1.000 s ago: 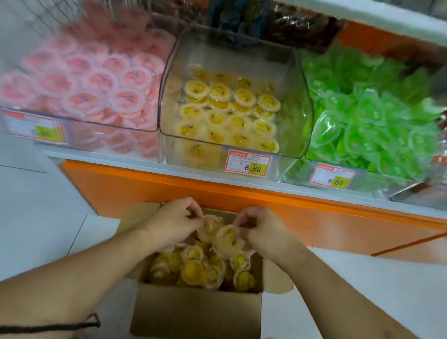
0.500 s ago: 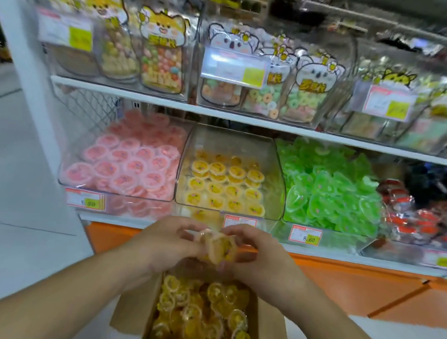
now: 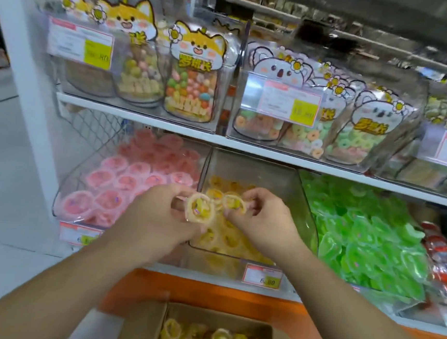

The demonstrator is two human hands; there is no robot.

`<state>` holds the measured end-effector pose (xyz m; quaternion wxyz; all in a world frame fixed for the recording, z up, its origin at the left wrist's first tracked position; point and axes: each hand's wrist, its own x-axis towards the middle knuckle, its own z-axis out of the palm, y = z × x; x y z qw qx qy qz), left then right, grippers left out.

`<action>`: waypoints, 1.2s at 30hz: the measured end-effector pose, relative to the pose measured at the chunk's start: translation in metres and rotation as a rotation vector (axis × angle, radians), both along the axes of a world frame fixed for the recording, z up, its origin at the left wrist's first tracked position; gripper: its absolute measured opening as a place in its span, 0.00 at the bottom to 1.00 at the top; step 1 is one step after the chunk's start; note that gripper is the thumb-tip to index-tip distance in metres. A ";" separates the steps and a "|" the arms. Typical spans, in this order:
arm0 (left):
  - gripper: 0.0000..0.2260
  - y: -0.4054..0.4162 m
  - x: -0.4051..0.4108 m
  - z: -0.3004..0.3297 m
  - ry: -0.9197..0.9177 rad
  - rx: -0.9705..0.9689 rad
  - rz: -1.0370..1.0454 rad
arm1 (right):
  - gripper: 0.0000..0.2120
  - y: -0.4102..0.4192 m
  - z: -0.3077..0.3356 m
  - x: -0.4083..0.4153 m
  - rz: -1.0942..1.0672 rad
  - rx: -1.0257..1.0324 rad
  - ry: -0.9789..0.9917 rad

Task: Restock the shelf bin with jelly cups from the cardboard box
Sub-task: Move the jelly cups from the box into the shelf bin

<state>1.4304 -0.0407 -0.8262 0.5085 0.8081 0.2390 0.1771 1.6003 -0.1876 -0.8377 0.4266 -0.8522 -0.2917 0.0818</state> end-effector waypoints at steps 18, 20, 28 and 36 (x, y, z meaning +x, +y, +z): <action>0.15 0.014 0.008 -0.001 -0.004 -0.102 0.081 | 0.16 0.058 -0.071 0.038 0.087 -0.208 -0.105; 0.15 0.013 0.007 0.001 -0.003 -0.104 0.077 | 0.15 0.056 -0.068 0.036 0.108 -0.215 -0.117; 0.14 0.004 0.010 0.010 -0.037 -0.133 0.060 | 0.21 0.014 -0.024 0.023 0.145 -0.144 -0.099; 0.15 -0.025 0.032 0.012 -0.074 -0.262 -0.063 | 0.30 -0.025 0.007 -0.003 0.386 0.147 -0.148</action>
